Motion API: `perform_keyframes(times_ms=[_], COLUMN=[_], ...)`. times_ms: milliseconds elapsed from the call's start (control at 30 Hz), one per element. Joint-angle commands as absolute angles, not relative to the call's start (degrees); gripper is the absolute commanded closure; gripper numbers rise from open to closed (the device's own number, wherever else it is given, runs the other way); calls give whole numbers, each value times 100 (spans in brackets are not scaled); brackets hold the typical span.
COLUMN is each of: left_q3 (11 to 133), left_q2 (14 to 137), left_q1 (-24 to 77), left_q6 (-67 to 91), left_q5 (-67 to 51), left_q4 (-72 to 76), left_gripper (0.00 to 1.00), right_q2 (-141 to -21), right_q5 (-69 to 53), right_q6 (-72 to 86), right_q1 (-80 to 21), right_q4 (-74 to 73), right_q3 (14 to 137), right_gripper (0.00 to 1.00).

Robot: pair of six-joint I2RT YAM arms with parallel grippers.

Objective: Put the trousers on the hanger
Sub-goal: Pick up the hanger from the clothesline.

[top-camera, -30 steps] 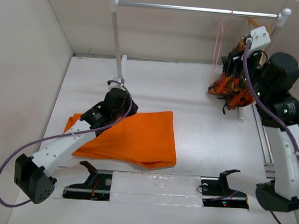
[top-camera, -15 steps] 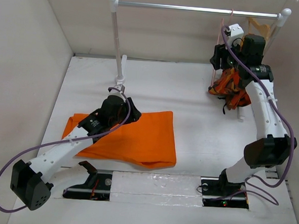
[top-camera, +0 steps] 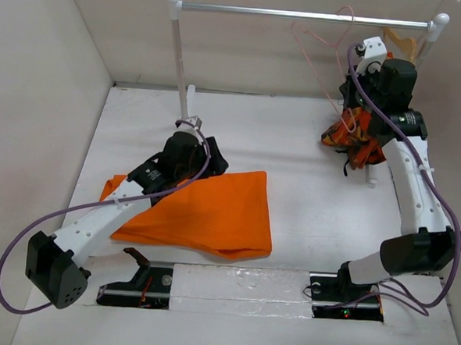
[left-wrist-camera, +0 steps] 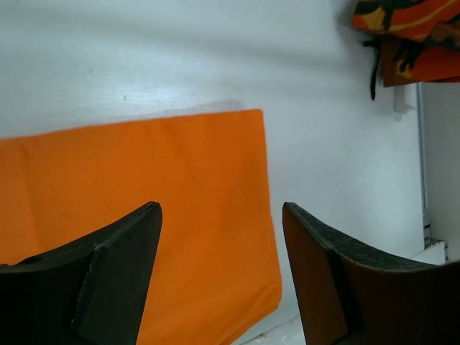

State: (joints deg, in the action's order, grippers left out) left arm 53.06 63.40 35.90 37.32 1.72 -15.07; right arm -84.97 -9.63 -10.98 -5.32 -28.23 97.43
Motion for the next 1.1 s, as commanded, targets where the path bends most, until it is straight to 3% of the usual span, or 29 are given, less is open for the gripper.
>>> perform_keyframes(times_ms=[0,267,467,767,1067], left_q3=[6142,8119,10122,10546,11188], left_q2=[6564,7391,8813,9815,10739], left_q1=[3595,3682,5158,5212,5265], left_q6=[3376,3269,3119,3568,3735], left_q5=[123,-834,147,307,598], left_q4=[-1449,-1450,-1601,-1002,-1196], left_gripper=[36,35,34,36,38], right_q2=[-7999,-7454,-6479,-5582,-5309], right_q5=[-624,-211,-483,-571,-483], right_q6=[-1134,-1529,-1547,-1108,-879], right_q1=[-580,-633,-790,-1388,-1845], right_q4=[-2382,-2936,-2777,-2672,-2654], right_q3=[9870,9459,7676,6181,5862], right_gripper=[100,100,100,100,100])
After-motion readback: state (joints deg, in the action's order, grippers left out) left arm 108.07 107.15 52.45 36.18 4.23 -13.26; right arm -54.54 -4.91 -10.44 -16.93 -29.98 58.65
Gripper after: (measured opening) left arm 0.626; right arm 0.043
